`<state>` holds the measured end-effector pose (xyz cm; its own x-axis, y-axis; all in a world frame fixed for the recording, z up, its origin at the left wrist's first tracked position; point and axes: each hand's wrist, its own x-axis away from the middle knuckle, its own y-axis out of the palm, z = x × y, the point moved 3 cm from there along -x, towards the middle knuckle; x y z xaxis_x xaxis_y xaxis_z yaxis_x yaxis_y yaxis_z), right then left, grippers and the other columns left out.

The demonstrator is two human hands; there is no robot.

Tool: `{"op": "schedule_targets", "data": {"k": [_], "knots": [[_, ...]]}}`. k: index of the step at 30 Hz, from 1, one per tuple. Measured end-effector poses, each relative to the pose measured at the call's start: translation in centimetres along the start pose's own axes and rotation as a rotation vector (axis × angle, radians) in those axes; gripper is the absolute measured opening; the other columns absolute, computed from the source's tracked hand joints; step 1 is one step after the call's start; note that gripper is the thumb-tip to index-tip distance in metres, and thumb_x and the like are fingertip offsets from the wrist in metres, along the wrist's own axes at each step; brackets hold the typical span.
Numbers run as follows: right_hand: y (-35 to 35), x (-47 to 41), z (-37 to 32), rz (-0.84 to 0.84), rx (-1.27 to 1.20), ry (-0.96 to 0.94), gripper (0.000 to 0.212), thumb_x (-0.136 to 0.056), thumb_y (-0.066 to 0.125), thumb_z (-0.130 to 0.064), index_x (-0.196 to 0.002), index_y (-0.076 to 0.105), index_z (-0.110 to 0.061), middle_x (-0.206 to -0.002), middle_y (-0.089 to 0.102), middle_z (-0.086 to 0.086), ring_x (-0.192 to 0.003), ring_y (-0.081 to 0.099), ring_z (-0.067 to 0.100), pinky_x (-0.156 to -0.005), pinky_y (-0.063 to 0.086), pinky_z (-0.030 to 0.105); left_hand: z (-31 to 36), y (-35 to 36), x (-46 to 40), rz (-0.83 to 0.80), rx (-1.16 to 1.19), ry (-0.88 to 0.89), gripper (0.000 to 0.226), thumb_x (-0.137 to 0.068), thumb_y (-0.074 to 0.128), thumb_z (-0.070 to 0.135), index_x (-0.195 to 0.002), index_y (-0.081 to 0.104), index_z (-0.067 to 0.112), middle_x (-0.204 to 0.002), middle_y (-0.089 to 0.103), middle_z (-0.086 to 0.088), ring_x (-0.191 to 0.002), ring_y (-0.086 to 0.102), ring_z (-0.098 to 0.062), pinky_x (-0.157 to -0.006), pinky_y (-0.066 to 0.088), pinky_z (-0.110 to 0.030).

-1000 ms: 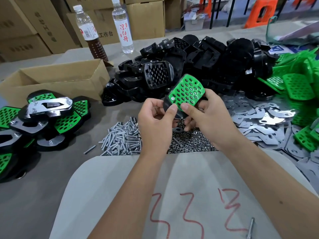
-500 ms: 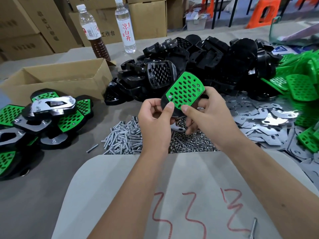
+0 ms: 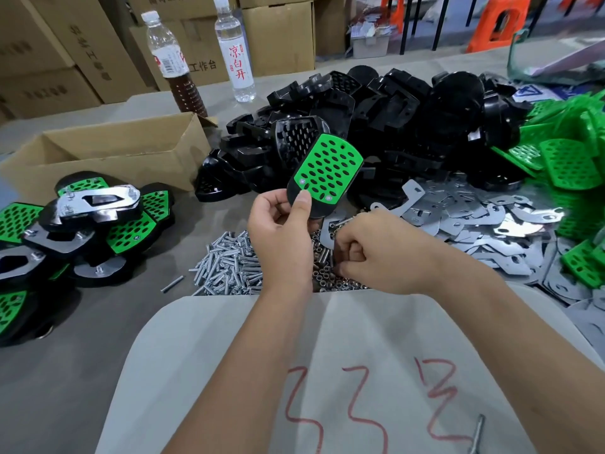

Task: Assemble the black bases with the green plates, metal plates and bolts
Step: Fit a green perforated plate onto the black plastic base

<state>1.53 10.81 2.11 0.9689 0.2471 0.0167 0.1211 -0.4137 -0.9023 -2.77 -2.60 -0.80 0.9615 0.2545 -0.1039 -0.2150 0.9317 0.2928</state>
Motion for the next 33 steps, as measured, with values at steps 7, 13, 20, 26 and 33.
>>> {"op": "schedule_targets", "data": {"k": [7, 13, 20, 26, 33], "knots": [[0.8, 0.1, -1.1, 0.18, 0.007, -0.092, 0.032, -0.084, 0.08, -0.034, -0.084, 0.048, -0.027, -0.077, 0.05, -0.01, -0.079, 0.052, 0.023, -0.07, 0.048, 0.042, 0.0, -0.2, -0.1, 0.05, -0.003, 0.021, 0.007, -0.098, 0.069, 0.007, -0.101, 0.062, 0.006, -0.093, 0.067, -0.011, -0.078, 0.064, -0.02, -0.059, 0.052, -0.024], [0.9, 0.1, -0.6, 0.24, -0.027, -0.109, 0.016, -0.091, 0.074, -0.022, -0.085, 0.06, -0.02, -0.076, 0.043, -0.013, -0.079, 0.047, 0.019, -0.077, 0.048, 0.045, 0.1, -0.4, -0.2, 0.081, 0.039, 0.022, 0.007, -0.098, 0.067, 0.005, -0.098, 0.06, 0.008, -0.09, 0.07, -0.006, -0.069, 0.066, -0.011, -0.055, 0.051, -0.021], [0.6, -0.1, -0.4, 0.261, 0.03, -0.034, 0.011, -0.09, 0.073, -0.017, -0.1, 0.072, -0.023, -0.092, 0.052, -0.004, -0.093, 0.061, 0.029, -0.077, 0.051, 0.045, 0.4, -0.3, -0.3, 0.087, 0.045, 0.01, 0.009, -0.099, 0.065, 0.004, -0.095, 0.059, 0.01, -0.09, 0.069, -0.007, -0.073, 0.068, -0.016, -0.055, 0.052, -0.022], [0.8, 0.2, 0.2, 0.358, 0.02, -0.026, 0.017, -0.089, 0.065, -0.007, -0.099, 0.074, -0.017, -0.098, 0.062, -0.002, -0.095, 0.063, 0.031, -0.075, 0.053, 0.045, 0.4, -0.2, 0.0, 0.062, 0.03, 0.006, 0.006, -0.1, 0.064, 0.005, -0.096, 0.059, 0.006, -0.092, 0.066, -0.014, -0.076, 0.068, -0.023, -0.057, 0.056, -0.026], [0.4, 0.0, 1.2, 0.63, -0.139, 0.015, 0.004, -0.102, 0.058, -0.012, -0.101, 0.062, -0.011, -0.09, 0.065, -0.002, -0.086, 0.061, 0.026, -0.077, 0.047, 0.043, 0.5, 0.3, 0.0, 0.056, -0.003, 0.029, 0.013, -0.101, 0.062, 0.005, -0.092, 0.056, 0.013, -0.097, 0.065, -0.012, -0.077, 0.069, -0.016, -0.058, 0.056, -0.026]]}}
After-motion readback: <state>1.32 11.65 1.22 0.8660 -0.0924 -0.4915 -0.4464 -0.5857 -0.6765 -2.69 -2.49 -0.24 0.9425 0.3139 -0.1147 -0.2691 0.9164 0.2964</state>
